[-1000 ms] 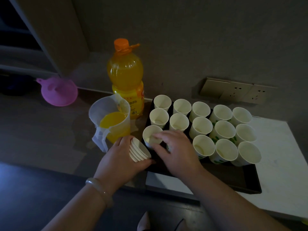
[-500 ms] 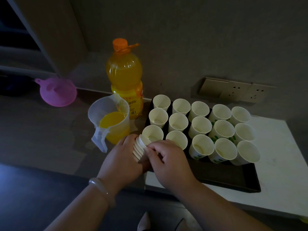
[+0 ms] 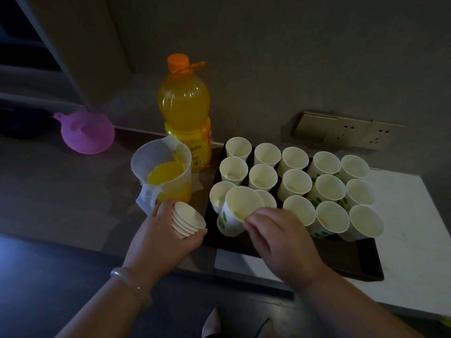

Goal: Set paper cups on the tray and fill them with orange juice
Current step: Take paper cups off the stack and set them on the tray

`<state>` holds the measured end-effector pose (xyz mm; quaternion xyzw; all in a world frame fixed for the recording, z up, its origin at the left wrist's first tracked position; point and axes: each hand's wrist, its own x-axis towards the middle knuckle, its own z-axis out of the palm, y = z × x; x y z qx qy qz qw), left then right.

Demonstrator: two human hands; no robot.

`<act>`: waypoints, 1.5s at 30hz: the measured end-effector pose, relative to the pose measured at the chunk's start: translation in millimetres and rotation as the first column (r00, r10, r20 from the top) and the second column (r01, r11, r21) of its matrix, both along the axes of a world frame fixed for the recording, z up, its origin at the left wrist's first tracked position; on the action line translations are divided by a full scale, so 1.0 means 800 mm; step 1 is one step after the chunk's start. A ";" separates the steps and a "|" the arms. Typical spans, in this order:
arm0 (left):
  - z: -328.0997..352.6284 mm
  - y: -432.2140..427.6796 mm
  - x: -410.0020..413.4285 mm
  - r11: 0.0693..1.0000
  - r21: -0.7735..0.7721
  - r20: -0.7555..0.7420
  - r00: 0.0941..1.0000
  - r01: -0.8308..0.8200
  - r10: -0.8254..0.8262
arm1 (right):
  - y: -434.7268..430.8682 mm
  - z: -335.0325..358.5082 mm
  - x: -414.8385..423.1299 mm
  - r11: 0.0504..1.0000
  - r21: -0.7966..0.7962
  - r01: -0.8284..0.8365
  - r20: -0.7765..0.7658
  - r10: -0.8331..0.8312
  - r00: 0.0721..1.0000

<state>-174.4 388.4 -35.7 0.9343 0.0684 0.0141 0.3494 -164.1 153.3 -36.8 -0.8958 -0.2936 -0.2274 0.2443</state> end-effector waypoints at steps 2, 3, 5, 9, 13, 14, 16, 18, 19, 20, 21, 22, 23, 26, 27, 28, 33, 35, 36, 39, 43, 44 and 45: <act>-0.001 0.002 -0.001 1.000 0.002 0.010 1.000 -0.011 0.011 | 0.002 -0.017 -0.003 0.996 -0.076 -0.052 0.019 0.054 0.998; 0.000 0.002 -0.002 1.000 0.002 0.013 1.000 -0.014 0.014 | 0.004 -0.023 -0.003 0.991 -0.114 -0.075 0.015 0.077 0.997; 0.001 0.000 -0.003 1.000 0.001 0.019 1.000 -0.012 0.012 | 0.007 -0.035 -0.002 0.973 -0.199 -0.118 0.000 0.121 0.993; 0.003 -0.007 -0.006 1.000 -0.022 0.016 1.000 -0.012 0.012 | 0.009 -0.047 0.006 0.938 -0.304 -0.170 -0.009 0.175 0.984; 0.004 -0.011 -0.009 1.000 -0.030 0.034 0.999 -0.006 0.007 | 0.008 -0.055 0.013 0.918 -0.355 -0.177 -0.022 0.181 0.983; 0.005 -0.011 -0.010 0.999 -0.032 0.034 0.999 -0.004 0.005 | 0.009 -0.057 0.014 0.914 -0.364 -0.178 -0.030 0.179 0.983; 0.005 -0.011 -0.011 0.999 -0.032 0.034 0.999 -0.003 0.004 | 0.011 -0.059 0.015 0.908 -0.377 -0.181 -0.052 0.174 0.983; 0.005 -0.010 -0.012 1.000 -0.030 0.037 0.999 -0.007 0.008 | 0.014 -0.061 0.017 0.903 -0.380 -0.199 -0.084 0.181 0.980; 0.005 -0.010 -0.012 1.000 -0.029 0.039 0.999 -0.009 0.010 | 0.016 -0.061 0.017 0.902 -0.378 -0.211 -0.105 0.184 0.977; 0.006 -0.010 -0.012 1.000 -0.027 0.043 0.999 -0.008 0.009 | 0.018 -0.062 0.018 0.901 -0.376 -0.218 -0.123 0.185 0.975; 0.006 -0.010 -0.012 1.000 -0.023 0.049 0.999 -0.003 0.004 | 0.019 -0.062 0.019 0.900 -0.377 -0.220 -0.135 0.181 0.974; 0.007 -0.010 -0.012 1.000 -0.019 0.055 0.998 0.004 -0.003 | 0.019 -0.063 0.020 0.900 -0.375 -0.221 -0.145 0.178 0.973; 0.008 -0.011 -0.012 1.000 -0.017 0.060 0.998 0.011 -0.010 | 0.020 -0.063 0.020 0.902 -0.368 -0.225 -0.158 0.178 0.971; 0.009 -0.012 -0.012 1.000 -0.018 0.066 0.998 0.017 -0.016 | 0.022 -0.064 0.021 0.903 -0.361 -0.234 -0.176 0.181 0.968; 0.009 -0.012 -0.012 1.000 -0.019 0.067 0.998 0.020 -0.018 | 0.022 -0.064 0.020 0.902 -0.368 -0.225 -0.171 0.173 0.970; 0.009 -0.012 -0.012 1.000 -0.020 0.067 0.998 0.024 -0.022 | 0.023 -0.064 0.020 0.900 -0.378 -0.216 -0.166 0.163 0.972; 0.013 -0.014 -0.011 0.999 -0.030 0.059 0.998 0.033 -0.031 | 0.020 -0.064 0.015 0.919 -0.358 -0.165 -0.148 0.118 0.982; 0.013 -0.015 -0.010 0.999 -0.031 0.053 0.998 0.036 -0.035 | 0.016 -0.059 0.011 0.941 -0.314 -0.125 -0.117 0.093 0.989; 0.014 -0.015 -0.010 0.999 -0.030 0.054 0.998 0.033 -0.032 | 0.012 -0.054 0.009 0.952 -0.292 -0.086 -0.091 0.062 0.994; 0.015 -0.018 -0.009 0.999 -0.040 0.067 0.998 0.023 -0.020 | -0.007 -0.045 0.008 0.965 -0.244 0.099 -0.067 -0.118 0.991; 0.017 -0.025 -0.008 0.998 -0.042 0.082 0.996 0.041 -0.037 | -0.024 -0.050 0.016 0.920 -0.331 0.209 -0.152 -0.271 0.951; 0.018 -0.027 -0.007 0.998 -0.042 0.082 0.996 0.042 -0.038 | -0.025 -0.052 0.019 0.915 -0.349 0.204 -0.151 -0.270 0.951; 0.018 -0.029 -0.006 0.998 -0.043 0.080 0.996 0.038 -0.035 | -0.024 -0.053 0.023 0.911 -0.362 0.197 -0.149 -0.266 0.953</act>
